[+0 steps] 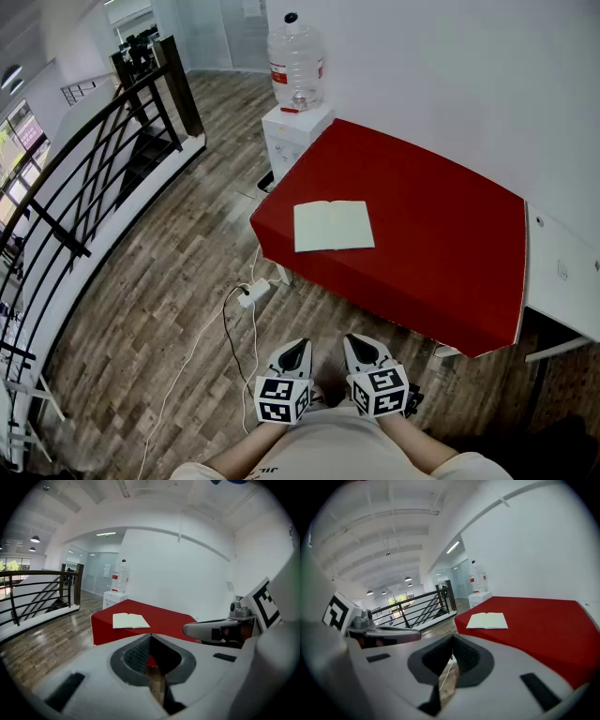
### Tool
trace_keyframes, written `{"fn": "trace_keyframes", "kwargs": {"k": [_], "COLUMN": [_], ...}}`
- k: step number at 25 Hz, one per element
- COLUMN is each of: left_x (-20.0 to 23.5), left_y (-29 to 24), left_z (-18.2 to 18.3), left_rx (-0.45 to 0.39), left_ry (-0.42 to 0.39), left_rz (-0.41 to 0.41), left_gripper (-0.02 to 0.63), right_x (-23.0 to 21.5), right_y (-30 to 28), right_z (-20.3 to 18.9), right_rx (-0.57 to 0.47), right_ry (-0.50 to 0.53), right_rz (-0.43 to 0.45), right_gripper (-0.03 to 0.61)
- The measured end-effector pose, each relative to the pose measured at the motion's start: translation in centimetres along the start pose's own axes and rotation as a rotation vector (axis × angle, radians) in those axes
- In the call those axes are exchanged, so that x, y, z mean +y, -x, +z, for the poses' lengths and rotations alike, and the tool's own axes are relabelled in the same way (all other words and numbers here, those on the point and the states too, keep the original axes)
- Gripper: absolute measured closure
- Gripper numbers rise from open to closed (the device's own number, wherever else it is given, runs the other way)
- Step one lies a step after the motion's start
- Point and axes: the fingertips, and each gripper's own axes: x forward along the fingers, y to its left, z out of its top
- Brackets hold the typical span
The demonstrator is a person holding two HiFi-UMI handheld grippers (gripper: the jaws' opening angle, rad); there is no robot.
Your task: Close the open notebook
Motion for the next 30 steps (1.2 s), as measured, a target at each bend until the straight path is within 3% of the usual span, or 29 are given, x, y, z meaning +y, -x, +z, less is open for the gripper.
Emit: {"fn": "trace_keyframes", "kwargs": {"k": [13, 20, 30], "left_x": [4.1, 7.2, 8.9], "left_y": [-2.9, -8.0, -18.1], "left_z": [1.5, 5.0, 10.6], "left_rx": [-0.008, -0.032, -0.047], "left_ry": [0.011, 0.032, 0.058], "left_rz": [0.026, 0.086, 0.146], "left_gripper": [0.607, 0.607, 0.607], "right_x": [-0.5, -3.6, -11.6], "right_y": [-5.1, -10.6, -17.8], "right_z": [1.5, 5.8, 12.1], "right_rx": [0.015, 0.009, 0.016], "right_ry": [0.001, 0.043, 0.079], "right_rz": [0.015, 0.060, 0.122], "right_gripper": [0.572, 0.572, 0.572]}}
